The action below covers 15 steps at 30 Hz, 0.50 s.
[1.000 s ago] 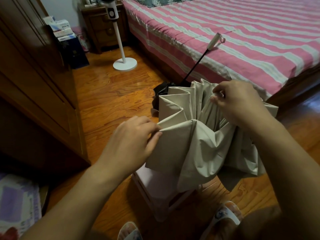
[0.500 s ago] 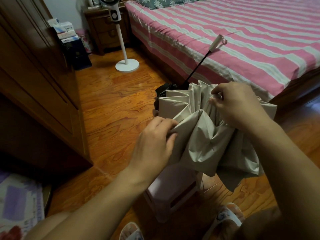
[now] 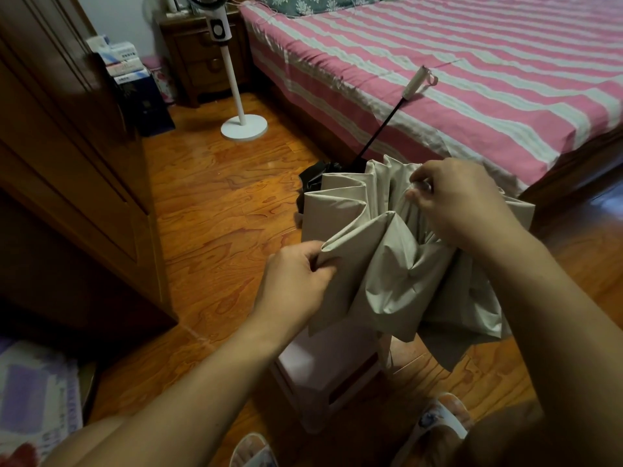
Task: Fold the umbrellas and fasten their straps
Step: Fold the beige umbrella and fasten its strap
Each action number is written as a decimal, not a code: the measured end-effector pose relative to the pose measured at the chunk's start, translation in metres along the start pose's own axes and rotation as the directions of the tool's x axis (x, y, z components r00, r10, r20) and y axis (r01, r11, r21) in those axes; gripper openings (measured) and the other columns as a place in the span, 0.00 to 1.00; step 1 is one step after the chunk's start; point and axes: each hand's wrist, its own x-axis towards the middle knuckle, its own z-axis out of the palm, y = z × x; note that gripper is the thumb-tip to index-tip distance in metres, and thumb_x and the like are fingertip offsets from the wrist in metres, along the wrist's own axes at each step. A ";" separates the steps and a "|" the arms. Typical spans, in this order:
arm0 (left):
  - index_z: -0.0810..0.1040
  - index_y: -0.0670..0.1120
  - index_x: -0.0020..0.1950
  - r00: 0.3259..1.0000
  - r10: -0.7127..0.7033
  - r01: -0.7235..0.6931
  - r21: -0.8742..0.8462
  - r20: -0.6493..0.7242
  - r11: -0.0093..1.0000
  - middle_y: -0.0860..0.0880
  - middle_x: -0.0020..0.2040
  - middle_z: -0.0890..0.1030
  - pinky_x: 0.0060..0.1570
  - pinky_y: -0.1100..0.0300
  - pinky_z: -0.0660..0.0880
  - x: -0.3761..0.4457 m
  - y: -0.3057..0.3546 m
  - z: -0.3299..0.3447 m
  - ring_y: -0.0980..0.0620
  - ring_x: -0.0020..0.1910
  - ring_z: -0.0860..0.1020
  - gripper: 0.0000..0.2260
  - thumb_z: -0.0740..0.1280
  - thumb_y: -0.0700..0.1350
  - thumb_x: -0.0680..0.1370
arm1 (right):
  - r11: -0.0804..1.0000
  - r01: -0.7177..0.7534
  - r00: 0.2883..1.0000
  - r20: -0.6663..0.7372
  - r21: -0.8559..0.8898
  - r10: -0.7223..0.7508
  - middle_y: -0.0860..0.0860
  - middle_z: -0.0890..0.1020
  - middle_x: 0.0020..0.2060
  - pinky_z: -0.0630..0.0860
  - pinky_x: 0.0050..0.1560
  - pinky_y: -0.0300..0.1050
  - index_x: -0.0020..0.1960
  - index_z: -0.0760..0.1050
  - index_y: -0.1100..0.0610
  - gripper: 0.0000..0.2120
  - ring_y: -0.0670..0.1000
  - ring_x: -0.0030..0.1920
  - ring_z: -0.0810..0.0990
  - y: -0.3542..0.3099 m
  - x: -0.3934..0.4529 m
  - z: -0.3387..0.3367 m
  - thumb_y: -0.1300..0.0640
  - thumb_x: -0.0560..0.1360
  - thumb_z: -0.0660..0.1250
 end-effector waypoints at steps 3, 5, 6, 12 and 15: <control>0.85 0.60 0.49 0.995 -0.042 0.042 0.004 0.088 0.999 0.60 0.45 0.86 0.50 0.50 0.81 0.000 -0.007 0.004 0.63 0.46 0.83 0.08 0.75 0.46 0.76 | 1.000 -0.012 1.000 0.002 0.005 0.012 0.56 0.83 0.54 0.76 0.55 0.53 0.60 0.81 0.55 0.12 0.59 0.55 0.81 0.002 0.001 0.000 0.51 0.79 0.70; 0.85 0.59 0.50 0.995 -0.030 0.024 0.061 0.091 0.998 0.58 0.47 0.86 0.50 0.51 0.80 0.001 -0.015 0.010 0.60 0.48 0.83 0.08 0.75 0.46 0.76 | 1.000 -0.017 1.000 0.005 0.000 0.017 0.56 0.83 0.55 0.76 0.55 0.53 0.61 0.81 0.55 0.12 0.59 0.55 0.81 0.002 0.001 -0.001 0.51 0.80 0.70; 0.87 0.55 0.51 0.996 -0.025 0.017 0.083 0.090 0.996 0.55 0.49 0.85 0.50 0.50 0.80 0.002 -0.018 0.013 0.56 0.49 0.82 0.07 0.75 0.45 0.75 | 1.000 -0.019 1.000 0.006 0.001 0.019 0.56 0.83 0.55 0.76 0.55 0.52 0.61 0.81 0.55 0.13 0.59 0.55 0.81 0.002 0.001 -0.001 0.51 0.80 0.70; 0.83 0.52 0.51 1.000 -0.026 0.025 -0.033 -0.007 0.999 0.55 0.45 0.85 0.47 0.44 0.81 -0.001 -0.025 0.015 0.54 0.47 0.84 0.11 0.73 0.44 0.70 | 1.000 -0.018 1.000 -0.001 0.010 0.018 0.57 0.83 0.55 0.77 0.56 0.53 0.61 0.82 0.56 0.12 0.60 0.56 0.81 0.002 -0.001 -0.003 0.52 0.80 0.70; 0.82 0.51 0.49 1.000 0.001 -0.001 0.011 -0.022 1.000 0.55 0.44 0.85 0.44 0.45 0.81 0.001 -0.031 0.016 0.54 0.45 0.83 0.09 0.76 0.47 0.70 | 1.000 -0.023 1.000 0.002 0.015 0.023 0.57 0.83 0.55 0.77 0.56 0.54 0.61 0.82 0.56 0.13 0.60 0.56 0.81 0.002 -0.001 -0.004 0.52 0.79 0.70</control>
